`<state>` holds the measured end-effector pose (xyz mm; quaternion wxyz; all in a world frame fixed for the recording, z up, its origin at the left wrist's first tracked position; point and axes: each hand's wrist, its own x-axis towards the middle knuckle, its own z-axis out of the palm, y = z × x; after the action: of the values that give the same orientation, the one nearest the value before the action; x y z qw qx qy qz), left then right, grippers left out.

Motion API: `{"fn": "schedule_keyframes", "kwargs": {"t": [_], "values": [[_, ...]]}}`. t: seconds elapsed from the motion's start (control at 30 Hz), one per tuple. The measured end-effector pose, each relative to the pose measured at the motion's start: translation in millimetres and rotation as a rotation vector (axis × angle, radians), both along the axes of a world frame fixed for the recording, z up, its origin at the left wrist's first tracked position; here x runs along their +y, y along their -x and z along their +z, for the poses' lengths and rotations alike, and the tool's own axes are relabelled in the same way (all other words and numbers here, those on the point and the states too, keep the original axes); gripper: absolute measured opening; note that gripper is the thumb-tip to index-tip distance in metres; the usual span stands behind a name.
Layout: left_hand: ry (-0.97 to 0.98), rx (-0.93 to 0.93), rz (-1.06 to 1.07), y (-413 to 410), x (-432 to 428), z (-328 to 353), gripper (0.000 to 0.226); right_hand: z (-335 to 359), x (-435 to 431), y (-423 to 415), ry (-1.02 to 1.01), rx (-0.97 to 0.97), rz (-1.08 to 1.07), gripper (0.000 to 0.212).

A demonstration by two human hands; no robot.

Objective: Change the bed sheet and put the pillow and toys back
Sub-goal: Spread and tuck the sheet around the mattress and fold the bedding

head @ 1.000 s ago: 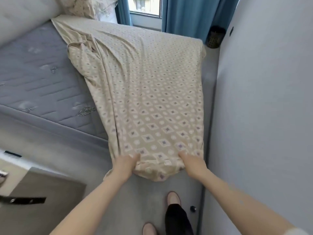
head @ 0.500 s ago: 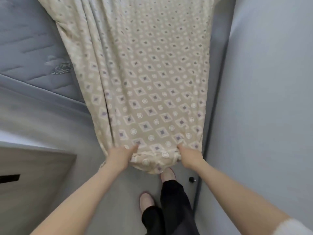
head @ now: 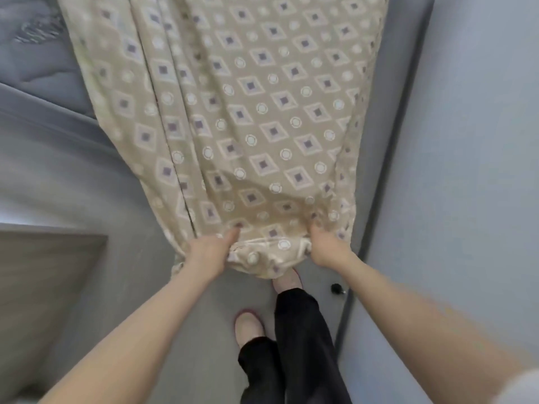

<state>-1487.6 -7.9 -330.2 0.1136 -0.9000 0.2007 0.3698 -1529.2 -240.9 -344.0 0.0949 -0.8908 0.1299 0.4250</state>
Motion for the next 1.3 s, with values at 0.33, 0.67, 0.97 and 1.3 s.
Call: {"fn": "schedule_keyframes", "kwargs": {"t": [0.33, 0.67, 0.97, 1.3], "values": [[0.03, 0.008, 0.025, -24, -24, -57, 0.083, -36, -5, -48, 0.068, 0.038, 0.102, 0.05], [-0.035, -0.004, -0.036, -27, -26, -79, 0.084, -72, -5, -34, 0.068, -0.043, 0.088, 0.043], [-0.008, 0.073, 0.098, -21, -23, -85, 0.09, -90, -9, -23, 0.059, -0.173, 0.134, 0.053], [0.05, 0.135, 0.179, -16, -33, -101, 0.096, -97, -17, -32, 0.163, -0.196, 0.287, 0.036]]}}
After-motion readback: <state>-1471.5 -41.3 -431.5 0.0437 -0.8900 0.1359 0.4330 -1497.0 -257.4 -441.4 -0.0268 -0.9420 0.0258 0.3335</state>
